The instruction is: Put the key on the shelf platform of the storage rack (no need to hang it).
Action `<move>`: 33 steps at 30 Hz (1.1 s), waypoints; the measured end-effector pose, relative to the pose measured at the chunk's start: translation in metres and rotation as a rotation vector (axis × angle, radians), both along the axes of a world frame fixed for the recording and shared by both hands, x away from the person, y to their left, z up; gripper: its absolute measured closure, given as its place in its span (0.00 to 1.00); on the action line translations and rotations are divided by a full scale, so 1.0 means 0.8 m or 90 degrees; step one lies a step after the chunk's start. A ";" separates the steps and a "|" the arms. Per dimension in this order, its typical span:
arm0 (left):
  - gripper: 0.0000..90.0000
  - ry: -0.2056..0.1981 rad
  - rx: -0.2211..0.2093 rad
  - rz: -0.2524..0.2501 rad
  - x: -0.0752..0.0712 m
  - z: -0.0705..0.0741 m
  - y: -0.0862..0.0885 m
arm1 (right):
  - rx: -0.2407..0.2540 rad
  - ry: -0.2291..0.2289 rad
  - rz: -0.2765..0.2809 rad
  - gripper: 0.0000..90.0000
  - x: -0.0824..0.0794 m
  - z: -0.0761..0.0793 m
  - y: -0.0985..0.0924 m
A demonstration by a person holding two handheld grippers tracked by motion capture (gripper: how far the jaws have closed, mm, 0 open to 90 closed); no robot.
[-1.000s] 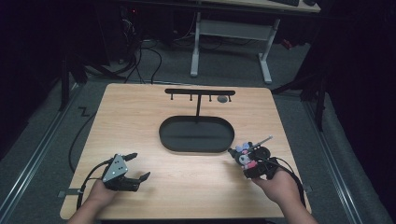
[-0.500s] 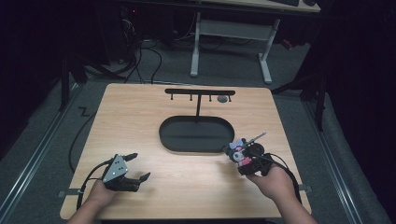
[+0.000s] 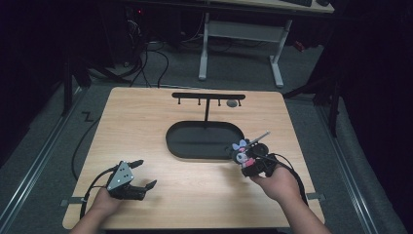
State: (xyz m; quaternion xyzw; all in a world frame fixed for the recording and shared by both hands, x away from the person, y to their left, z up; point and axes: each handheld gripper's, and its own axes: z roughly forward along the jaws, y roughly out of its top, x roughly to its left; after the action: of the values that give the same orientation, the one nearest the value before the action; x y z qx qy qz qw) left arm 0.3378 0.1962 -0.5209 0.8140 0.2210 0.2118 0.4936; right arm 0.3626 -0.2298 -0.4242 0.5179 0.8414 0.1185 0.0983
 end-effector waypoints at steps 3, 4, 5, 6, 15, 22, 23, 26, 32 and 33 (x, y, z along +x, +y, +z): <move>0.17 0.000 0.000 0.000 0.000 0.000 0.000 | 0.001 -0.003 0.000 0.53 0.003 0.003 0.004; 0.17 -0.001 0.000 -0.002 0.000 0.000 0.000 | 0.001 -0.007 0.004 0.53 0.006 0.006 0.006; 0.17 -0.001 0.000 -0.002 0.000 0.000 0.000 | 0.004 -0.008 0.004 0.53 0.008 0.007 0.007; 0.17 0.000 0.000 -0.002 0.000 0.000 0.000 | 0.004 -0.008 0.004 0.53 0.008 0.007 0.007; 0.17 0.000 -0.002 -0.003 0.000 0.000 0.000 | 0.003 -0.009 0.010 0.53 0.020 0.008 0.018; 0.17 0.001 -0.001 0.000 0.000 0.000 0.000 | 0.000 -0.003 0.017 0.53 0.031 0.006 0.028; 0.17 0.001 0.000 0.000 0.000 0.000 0.000 | 0.000 -0.003 0.019 0.53 0.033 0.004 0.030; 0.17 0.000 0.002 -0.001 -0.001 0.000 0.000 | 0.002 -0.003 0.025 0.53 0.040 0.002 0.037; 0.17 0.000 -0.002 0.004 -0.001 0.000 0.002 | 0.008 -0.007 0.031 0.53 0.047 0.003 0.044; 0.17 0.000 -0.003 0.004 -0.001 0.000 0.002 | 0.007 -0.006 0.031 0.53 0.049 0.004 0.046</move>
State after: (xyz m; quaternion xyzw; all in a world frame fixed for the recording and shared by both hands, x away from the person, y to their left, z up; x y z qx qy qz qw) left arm 0.3370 0.1978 -0.5208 0.8122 0.2245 0.2127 0.4946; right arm 0.4017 -0.1934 -0.4210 0.4973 0.8526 0.1278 0.0966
